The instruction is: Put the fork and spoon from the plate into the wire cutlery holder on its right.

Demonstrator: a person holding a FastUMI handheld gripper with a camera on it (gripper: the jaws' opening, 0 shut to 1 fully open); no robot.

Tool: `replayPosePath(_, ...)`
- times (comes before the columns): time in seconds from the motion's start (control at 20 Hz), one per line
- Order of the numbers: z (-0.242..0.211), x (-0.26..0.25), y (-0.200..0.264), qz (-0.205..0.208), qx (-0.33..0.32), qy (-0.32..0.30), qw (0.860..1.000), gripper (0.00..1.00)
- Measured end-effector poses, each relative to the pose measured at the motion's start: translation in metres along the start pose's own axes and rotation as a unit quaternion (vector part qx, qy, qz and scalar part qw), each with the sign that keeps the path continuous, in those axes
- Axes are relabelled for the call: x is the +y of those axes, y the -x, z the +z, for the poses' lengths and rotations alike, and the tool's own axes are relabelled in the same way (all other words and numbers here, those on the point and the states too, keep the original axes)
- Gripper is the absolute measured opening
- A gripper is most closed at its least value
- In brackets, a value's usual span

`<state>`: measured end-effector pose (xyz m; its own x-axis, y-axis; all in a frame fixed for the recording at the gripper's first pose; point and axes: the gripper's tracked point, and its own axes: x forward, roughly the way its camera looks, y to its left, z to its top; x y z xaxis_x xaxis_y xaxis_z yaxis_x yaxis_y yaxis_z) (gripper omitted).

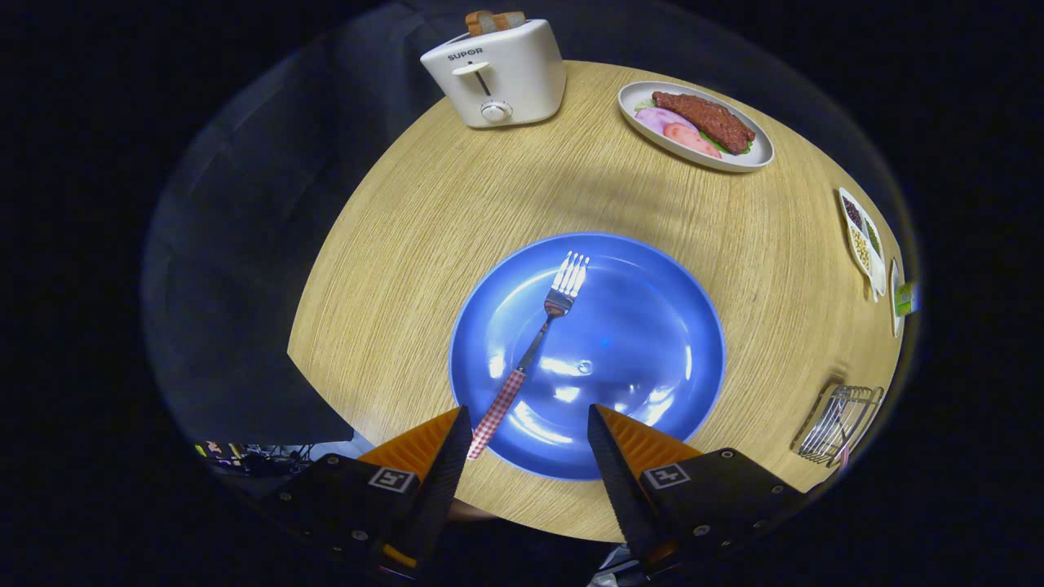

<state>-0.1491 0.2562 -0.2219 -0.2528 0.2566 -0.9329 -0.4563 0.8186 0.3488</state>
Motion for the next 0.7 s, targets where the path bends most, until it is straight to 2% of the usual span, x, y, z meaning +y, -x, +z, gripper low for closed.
replayPosePath(0.45, 0.013, 0.012, -0.029, -0.013, 0.006, -0.029, 0.999, 0.73)
replayPosePath(0.7, 0.009, 0.008, -0.038, -0.043, 0.016, -0.034, 0.998, 0.52)
